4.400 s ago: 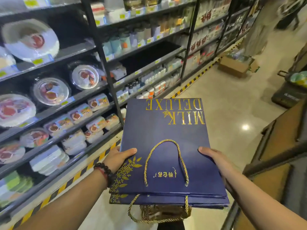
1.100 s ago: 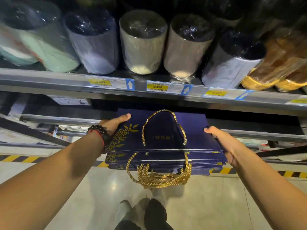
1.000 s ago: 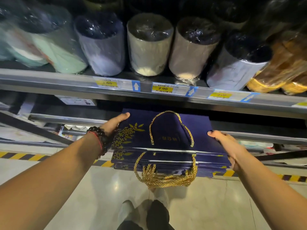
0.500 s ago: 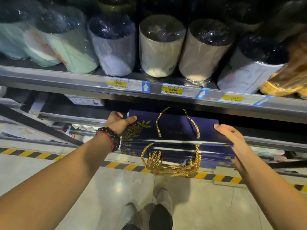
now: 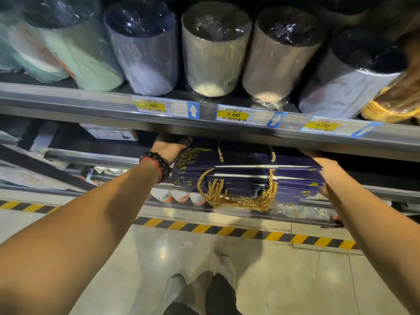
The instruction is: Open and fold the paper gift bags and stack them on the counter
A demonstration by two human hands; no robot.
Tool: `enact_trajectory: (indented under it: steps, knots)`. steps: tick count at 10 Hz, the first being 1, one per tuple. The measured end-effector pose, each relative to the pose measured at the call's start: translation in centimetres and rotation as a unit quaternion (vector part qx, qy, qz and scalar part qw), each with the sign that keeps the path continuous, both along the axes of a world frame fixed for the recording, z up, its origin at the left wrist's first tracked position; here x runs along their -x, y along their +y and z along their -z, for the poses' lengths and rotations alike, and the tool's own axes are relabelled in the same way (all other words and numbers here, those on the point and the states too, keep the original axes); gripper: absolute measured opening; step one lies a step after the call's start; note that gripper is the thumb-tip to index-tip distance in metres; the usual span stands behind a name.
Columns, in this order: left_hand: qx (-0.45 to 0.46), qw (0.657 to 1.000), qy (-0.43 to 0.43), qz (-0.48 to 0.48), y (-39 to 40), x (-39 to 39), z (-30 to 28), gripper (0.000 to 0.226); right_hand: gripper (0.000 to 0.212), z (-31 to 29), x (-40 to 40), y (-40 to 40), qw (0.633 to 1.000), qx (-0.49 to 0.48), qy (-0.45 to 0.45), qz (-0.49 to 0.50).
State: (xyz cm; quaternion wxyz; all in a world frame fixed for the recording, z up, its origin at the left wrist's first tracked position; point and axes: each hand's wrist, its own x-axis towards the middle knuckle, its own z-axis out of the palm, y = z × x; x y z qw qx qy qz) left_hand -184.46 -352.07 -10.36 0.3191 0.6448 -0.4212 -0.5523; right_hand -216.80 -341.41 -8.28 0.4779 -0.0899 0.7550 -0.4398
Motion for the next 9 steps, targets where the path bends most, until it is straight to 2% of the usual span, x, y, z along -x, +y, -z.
enact_trajectory:
  steps: [1,2,3,4,5,6,7,8,9]
  knots:
    - [-0.011,1.000,-0.018,0.013,-0.3,-0.3,0.9,0.061,0.024,0.9,0.5,-0.2,0.999,-0.030,0.014,-0.033]
    - [-0.059,0.997,-0.030,0.049,-0.3,-0.8,1.7,0.090,0.027,0.5,0.2,0.3,0.999,-0.034,0.003,-0.043]
    - [-0.117,0.987,-0.077,0.084,0.0,-1.4,1.7,0.108,0.030,-0.2,-0.2,0.7,0.996,-0.047,0.011,-0.072]
    - [-0.139,0.979,-0.109,0.105,-0.3,-1.4,1.2,0.102,0.032,-0.7,-0.4,0.9,0.996,-0.033,-0.005,-0.078]
    - [-0.143,0.980,-0.091,0.106,-0.2,-1.1,1.1,0.079,0.026,-1.0,-0.7,1.3,0.997,-0.033,0.000,-0.073]
    - [-0.154,0.978,-0.036,0.134,0.2,-0.7,0.0,0.066,0.046,-0.9,-0.7,1.4,0.996,-0.027,-0.014,-0.081]
    - [-0.139,0.983,0.008,0.120,1.4,-0.5,-3.0,0.043,0.036,-1.7,-0.9,1.9,0.997,-0.028,-0.026,-0.071]
    - [-0.125,0.990,0.013,0.062,3.6,-2.8,-4.1,0.031,0.030,-2.7,-1.3,3.2,0.996,0.007,-0.055,-0.067]
    - [-0.150,0.989,0.000,0.017,8.1,-5.9,-5.7,0.026,0.023,-3.5,-1.4,7.8,0.999,0.012,0.006,-0.030]
